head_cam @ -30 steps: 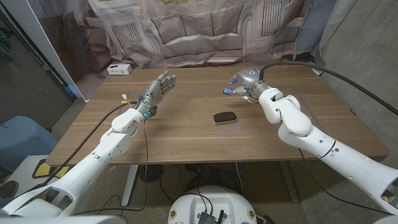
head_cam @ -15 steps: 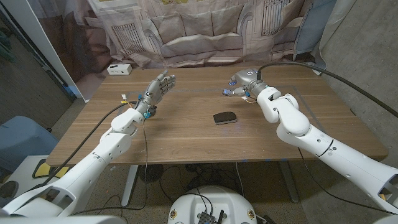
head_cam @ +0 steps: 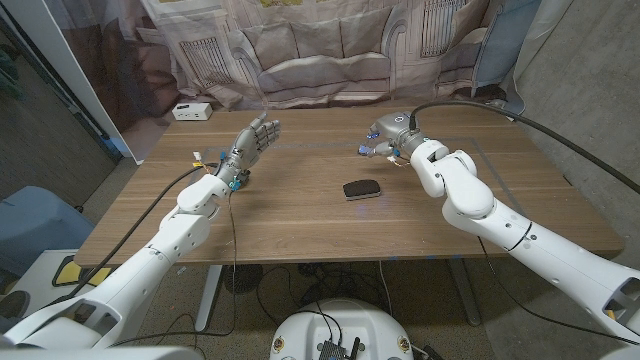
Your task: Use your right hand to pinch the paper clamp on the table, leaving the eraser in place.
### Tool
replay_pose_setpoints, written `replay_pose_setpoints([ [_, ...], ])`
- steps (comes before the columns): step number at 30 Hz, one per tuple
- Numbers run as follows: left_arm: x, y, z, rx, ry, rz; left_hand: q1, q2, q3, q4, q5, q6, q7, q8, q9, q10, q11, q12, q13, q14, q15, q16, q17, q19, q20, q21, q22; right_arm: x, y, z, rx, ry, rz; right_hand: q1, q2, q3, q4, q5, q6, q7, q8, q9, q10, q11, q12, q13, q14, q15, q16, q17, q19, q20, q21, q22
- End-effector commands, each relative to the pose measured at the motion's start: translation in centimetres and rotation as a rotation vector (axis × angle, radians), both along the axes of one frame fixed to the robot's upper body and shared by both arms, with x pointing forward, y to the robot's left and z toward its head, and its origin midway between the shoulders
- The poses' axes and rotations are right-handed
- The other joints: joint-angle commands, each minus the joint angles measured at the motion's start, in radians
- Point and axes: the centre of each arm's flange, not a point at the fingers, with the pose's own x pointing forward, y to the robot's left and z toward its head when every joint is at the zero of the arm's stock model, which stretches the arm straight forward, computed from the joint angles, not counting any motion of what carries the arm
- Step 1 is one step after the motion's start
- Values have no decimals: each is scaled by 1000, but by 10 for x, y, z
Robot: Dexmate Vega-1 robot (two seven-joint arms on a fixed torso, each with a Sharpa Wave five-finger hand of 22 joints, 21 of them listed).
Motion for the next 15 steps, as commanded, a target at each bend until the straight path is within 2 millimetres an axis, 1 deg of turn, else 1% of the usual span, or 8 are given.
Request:
replay_pose_setpoints([
  [1, 0, 0, -3, -6, 2, 5, 3, -5, 9, 1, 2, 8, 2, -1, 3, 7, -3, -1, 3, 4, -3, 1, 3, -7, 3, 5, 0, 5, 2, -3, -41, 19, -15, -7, -2, -7, 0, 5, 16, -21, -1, 5, -11, 2, -1, 1, -8, -34, -5, 1, -7, -1, -1, 4],
  [4, 1, -1, -3, -3, 6, 3, 2, -5, 10, 1, 2, 8, 1, -1, 3, 6, -1, -1, 3, 4, -3, 1, 3, -7, 3, 5, 0, 6, 1, -4, -45, 24, -14, -10, -2, -8, 1, 6, 12, -21, -2, 5, -15, 1, -1, 1, -10, -34, -5, 2, -9, -1, -1, 4],
  [6, 1, -2, -3, -1, 7, 3, 2, -5, 10, 0, 2, 8, 1, -1, 3, 6, -1, -1, 3, 4, -3, 0, 3, -7, 3, 5, 0, 7, 1, -4, -49, 26, -14, -16, -11, -12, 1, 6, 8, -21, -2, 5, -20, 2, 0, 1, -12, -35, -9, -1, -12, -1, -2, 4],
  [15, 2, -1, -2, 10, 12, 2, 3, -6, 13, -1, 2, 8, 2, -1, 3, 7, -1, -1, 3, 4, -3, 0, 3, -7, 4, 5, 0, 8, 6, -6, -65, 44, -11, -20, -14, -12, -1, 12, -1, -21, -3, 4, -32, 2, -1, 0, -17, -34, -16, -8, -19, 0, -3, 4],
])
